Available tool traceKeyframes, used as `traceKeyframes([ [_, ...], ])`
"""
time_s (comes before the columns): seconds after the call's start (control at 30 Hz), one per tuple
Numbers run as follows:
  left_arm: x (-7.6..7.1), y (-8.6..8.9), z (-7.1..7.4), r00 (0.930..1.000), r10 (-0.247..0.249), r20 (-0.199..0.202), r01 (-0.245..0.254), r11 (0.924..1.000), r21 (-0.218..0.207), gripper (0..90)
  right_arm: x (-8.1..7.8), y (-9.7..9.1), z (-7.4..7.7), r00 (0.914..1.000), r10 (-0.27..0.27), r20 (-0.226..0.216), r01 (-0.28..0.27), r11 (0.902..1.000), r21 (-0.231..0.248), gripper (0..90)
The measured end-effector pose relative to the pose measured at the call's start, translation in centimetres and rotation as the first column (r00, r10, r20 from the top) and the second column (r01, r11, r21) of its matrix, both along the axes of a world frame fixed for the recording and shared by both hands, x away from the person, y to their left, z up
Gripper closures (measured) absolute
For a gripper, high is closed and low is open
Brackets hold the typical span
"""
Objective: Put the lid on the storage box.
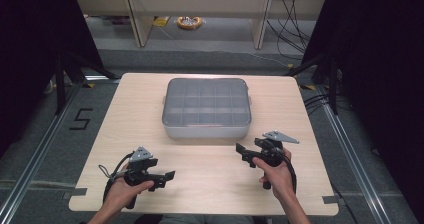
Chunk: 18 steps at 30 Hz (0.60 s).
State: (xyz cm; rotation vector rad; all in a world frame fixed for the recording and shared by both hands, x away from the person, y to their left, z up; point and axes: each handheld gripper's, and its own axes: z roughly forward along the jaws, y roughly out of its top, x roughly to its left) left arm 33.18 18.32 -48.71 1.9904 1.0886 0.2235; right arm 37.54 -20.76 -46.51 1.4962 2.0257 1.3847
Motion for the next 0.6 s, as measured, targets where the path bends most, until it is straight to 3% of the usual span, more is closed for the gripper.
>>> traceKeyframes([
  [0.03,-0.1,-0.1,-0.1,0.9999,0.010,0.003,-0.010,0.9999,-0.014,15.1,-0.2,0.0,-0.1,1.0000,0.002,0.000,-0.002,1.0000,-0.003,17.2],
  [0.07,-0.2,0.0,-0.1,1.0000,0.008,0.004,-0.008,0.9999,-0.015,15.1,-0.6,0.4,-0.1,0.9993,-0.018,-0.031,0.018,0.9997,0.017,17.2],
  [0.1,-0.4,-0.1,-0.2,0.9998,0.021,0.005,-0.021,0.9993,-0.029,15.1,-0.7,0.1,-0.3,0.9999,0.013,-0.011,-0.013,0.9999,-0.007,17.2],
  [0.13,-0.5,0.1,-0.2,1.0000,0.002,0.005,-0.002,1.0000,-0.002,15.1,-0.8,0.1,-0.5,0.9999,0.012,0.000,-0.012,0.9999,-0.005,17.2],
  [0.17,-0.7,-0.1,-0.3,0.9997,0.022,0.005,-0.022,0.9991,-0.037,15.1,-1.1,0.1,-0.5,0.9998,0.015,-0.010,-0.016,0.9998,-0.012,17.2],
  [0.2,-0.8,0.2,-0.2,1.0000,-0.003,0.000,0.003,1.0000,-0.004,15.1,-1.3,0.2,-0.6,0.9999,0.011,-0.012,-0.011,0.9999,-0.001,17.2],
  [0.23,-0.9,0.1,-0.3,1.0000,0.005,0.002,-0.005,0.9999,-0.011,15.1,-1.5,0.1,-0.7,0.9997,0.022,-0.014,-0.022,0.9996,-0.019,17.2],
  [0.27,-1.1,0.1,-0.4,1.0000,0.005,-0.002,-0.005,0.9997,-0.023,15.1,-2.0,0.4,-0.6,0.9988,0.005,-0.048,-0.005,1.0000,-0.004,17.2],
  [0.3,-1.2,0.1,-0.4,1.0000,0.003,0.003,-0.003,0.9999,-0.011,15.1,-1.9,0.1,-0.9,0.9997,0.026,-0.005,-0.026,0.9989,-0.038,17.2],
  [0.43,-1.7,0.2,-0.4,1.0000,-0.001,0.005,0.001,0.9999,-0.012,15.1,-2.8,0.2,-1.1,0.9989,0.044,-0.018,-0.044,0.9987,-0.024,17.1],
  [0.47,-1.9,0.2,-0.4,1.0000,0.000,0.007,0.000,0.9998,-0.018,15.1,-3.1,0.2,-1.2,0.9992,0.038,-0.012,-0.039,0.9979,-0.052,17.0],
  [0.5,-2.1,0.1,-0.4,0.9998,0.013,0.014,-0.013,0.9993,-0.035,15.1,-3.4,0.2,-1.2,0.9989,0.046,-0.012,-0.047,0.9976,-0.051,16.9],
  [0.53,-2.2,0.3,-0.4,0.9999,-0.004,0.012,0.004,0.9999,-0.012,15.1,-3.6,0.2,-1.2,0.9986,0.053,-0.005,-0.053,0.9972,-0.052,16.9],
  [0.57,-2.4,0.1,-0.4,0.9998,0.013,0.014,-0.012,0.9994,-0.031,15.1,-3.8,0.2,-1.3,0.9984,0.056,0.006,-0.056,0.9962,-0.067,16.9],
  [0.6,-2.6,0.2,-0.4,0.9999,0.001,0.014,-0.001,0.9999,-0.014,15.1,-4.1,0.2,-1.3,0.9983,0.059,-0.002,-0.059,0.9961,-0.066,16.9],
])
